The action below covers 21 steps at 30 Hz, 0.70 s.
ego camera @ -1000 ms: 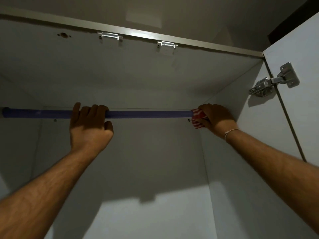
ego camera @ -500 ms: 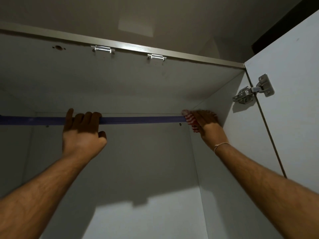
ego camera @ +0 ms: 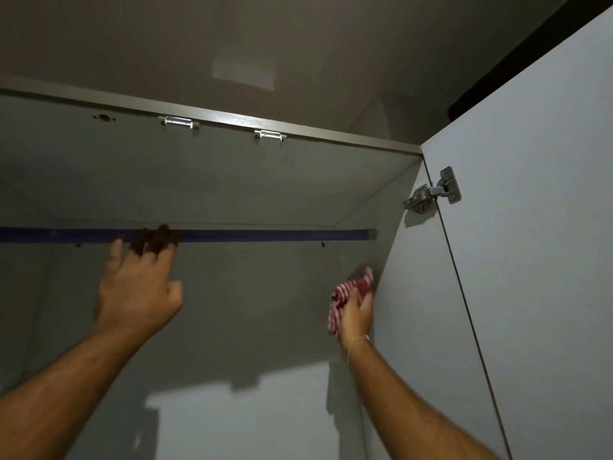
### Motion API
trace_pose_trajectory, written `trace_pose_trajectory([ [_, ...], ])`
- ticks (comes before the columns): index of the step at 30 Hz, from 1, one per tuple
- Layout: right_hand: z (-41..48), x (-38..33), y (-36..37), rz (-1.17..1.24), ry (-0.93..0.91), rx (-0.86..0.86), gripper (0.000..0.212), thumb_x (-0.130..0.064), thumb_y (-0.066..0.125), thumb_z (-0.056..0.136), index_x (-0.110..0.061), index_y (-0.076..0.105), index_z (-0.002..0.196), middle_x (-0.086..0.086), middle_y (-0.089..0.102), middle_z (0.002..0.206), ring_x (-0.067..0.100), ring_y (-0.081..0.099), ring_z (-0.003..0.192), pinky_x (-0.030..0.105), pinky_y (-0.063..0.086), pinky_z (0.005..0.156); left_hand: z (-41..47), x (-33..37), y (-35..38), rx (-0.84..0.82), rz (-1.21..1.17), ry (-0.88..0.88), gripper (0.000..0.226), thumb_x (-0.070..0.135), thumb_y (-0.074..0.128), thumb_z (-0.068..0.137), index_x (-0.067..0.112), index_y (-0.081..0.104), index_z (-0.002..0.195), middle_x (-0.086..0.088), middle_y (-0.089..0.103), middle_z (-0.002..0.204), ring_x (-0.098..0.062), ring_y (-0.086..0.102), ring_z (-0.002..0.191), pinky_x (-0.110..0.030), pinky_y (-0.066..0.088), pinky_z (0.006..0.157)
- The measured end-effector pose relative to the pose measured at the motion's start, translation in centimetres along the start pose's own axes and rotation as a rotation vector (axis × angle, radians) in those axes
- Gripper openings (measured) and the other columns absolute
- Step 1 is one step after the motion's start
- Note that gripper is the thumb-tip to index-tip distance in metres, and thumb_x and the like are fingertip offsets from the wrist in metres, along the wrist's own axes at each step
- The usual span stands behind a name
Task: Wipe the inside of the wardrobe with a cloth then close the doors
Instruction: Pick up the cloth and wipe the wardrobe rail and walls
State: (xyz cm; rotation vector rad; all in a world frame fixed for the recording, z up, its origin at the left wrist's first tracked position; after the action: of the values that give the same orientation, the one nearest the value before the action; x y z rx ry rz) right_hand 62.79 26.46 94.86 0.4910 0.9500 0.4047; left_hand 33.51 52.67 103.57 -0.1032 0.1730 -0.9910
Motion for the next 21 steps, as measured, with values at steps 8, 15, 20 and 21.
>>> trace_pose_trajectory([
  [8, -4.7, 6.3, 3.2, 0.802, 0.642, -0.306, 0.099, -0.096, 0.054, 0.075, -0.012, 0.068, 0.126, 0.025, 0.070, 0.125, 0.045, 0.064, 0.118, 0.066, 0.051, 0.101, -7.6, 2.9, 2.3, -0.088, -0.025, 0.100, 0.096, 0.032, 0.057, 0.069, 0.019, 0.043, 0.163, -0.010, 0.046, 0.168, -0.034, 0.043, 0.156, -0.057, 0.018, 0.133],
  [15, -11.3, 10.4, 4.7, 0.820, 0.788, -0.538, 0.080, -0.051, 0.070, 0.084, -0.001, 0.061, 0.146, 0.029, 0.068, 0.139, 0.049, 0.068, 0.124, 0.070, 0.049, 0.107, -16.9, 4.1, 5.7, -0.372, -0.041, -0.071, 0.096, 0.037, 0.062, 0.085, 0.023, 0.023, 0.171, -0.005, 0.022, 0.180, -0.028, 0.018, 0.168, -0.054, 0.006, 0.138],
  [20, -19.4, 15.3, 2.5, 0.762, 0.928, -0.452, 0.062, -0.037, 0.048, 0.086, 0.000, 0.070, 0.131, 0.028, 0.068, 0.139, 0.050, 0.069, 0.122, 0.070, 0.048, 0.106, -26.9, 3.4, 6.6, -0.644, 0.009, -0.175, 0.095, 0.051, 0.052, 0.096, 0.028, 0.002, 0.173, 0.000, -0.002, 0.184, -0.023, -0.004, 0.170, -0.051, -0.005, 0.137],
  [21, -21.5, 16.2, 1.2, 0.733, 0.951, -0.438, 0.063, -0.037, 0.048, 0.087, 0.001, 0.069, 0.134, 0.028, 0.067, 0.141, 0.050, 0.067, 0.126, 0.069, 0.047, 0.108, -29.7, 3.5, 6.1, -0.705, 0.010, -0.190, 0.094, 0.053, 0.051, 0.098, 0.028, 0.000, 0.173, 0.000, -0.004, 0.183, -0.023, -0.005, 0.170, -0.051, -0.005, 0.137],
])
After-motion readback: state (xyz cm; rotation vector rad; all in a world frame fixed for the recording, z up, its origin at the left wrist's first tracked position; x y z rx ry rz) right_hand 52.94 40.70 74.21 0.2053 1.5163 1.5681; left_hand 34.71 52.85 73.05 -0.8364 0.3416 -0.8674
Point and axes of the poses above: each hand's wrist, its own z-axis towards the middle knuckle, its own y-axis out of the palm, x = y × z, the point moved 5 cm from there along z, towards the middle knuckle
